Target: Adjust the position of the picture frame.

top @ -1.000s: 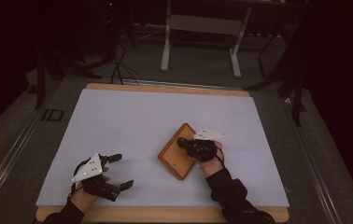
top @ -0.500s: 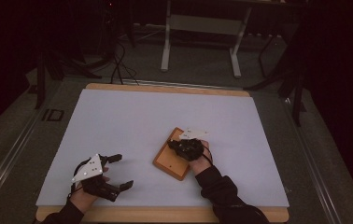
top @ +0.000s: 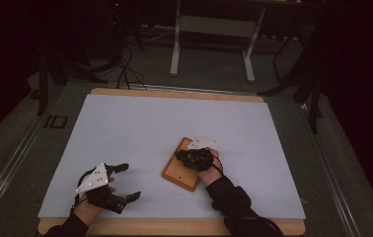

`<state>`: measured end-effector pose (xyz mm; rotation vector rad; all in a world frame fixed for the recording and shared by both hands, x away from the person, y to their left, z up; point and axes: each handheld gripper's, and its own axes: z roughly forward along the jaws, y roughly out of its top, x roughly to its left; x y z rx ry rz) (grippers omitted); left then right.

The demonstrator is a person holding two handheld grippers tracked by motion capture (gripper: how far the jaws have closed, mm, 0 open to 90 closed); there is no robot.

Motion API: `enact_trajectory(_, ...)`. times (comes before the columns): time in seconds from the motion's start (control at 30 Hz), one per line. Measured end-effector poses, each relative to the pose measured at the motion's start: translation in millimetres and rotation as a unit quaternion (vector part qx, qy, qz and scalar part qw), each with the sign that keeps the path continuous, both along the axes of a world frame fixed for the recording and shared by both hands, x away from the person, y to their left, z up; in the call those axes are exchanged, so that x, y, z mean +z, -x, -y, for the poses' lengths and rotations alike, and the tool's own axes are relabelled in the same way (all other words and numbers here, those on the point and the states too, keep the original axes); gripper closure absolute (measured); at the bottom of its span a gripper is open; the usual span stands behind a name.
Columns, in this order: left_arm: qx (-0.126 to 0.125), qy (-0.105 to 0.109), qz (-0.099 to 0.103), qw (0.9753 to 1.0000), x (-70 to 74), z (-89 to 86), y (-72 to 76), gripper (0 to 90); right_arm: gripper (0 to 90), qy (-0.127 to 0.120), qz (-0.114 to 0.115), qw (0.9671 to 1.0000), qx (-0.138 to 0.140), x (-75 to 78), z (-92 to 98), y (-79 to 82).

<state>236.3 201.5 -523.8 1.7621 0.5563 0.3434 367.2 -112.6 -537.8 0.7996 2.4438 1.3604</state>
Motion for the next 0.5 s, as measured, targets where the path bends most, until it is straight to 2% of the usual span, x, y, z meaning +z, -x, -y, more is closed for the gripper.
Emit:
enact_trajectory(0.1,0.0,0.0,-0.001,1.0,-0.1,-0.1,-0.4,0.0,72.4,-0.003,0.01,0.9999,0.006,4.0,3.5,2.8)
enact_trajectory(0.23,0.001,-0.001,-0.001,1.0,-0.4,-0.1,-0.5,0.0,69.2,-0.021,0.024,0.9994,0.013,12.6,12.4,6.2)
enact_trajectory(0.37,-0.001,-0.002,-0.003,1.0,-0.7,0.5,-0.7,0.0,71.0,-0.035,0.04,0.9985,0.013,20.0,22.5,4.8)
enact_trajectory(0.5,0.0,-0.002,-0.003,1.0,-0.9,0.4,-0.8,0.0,75.1,-0.046,0.039,0.9982,0.002,24.8,28.9,-2.0)
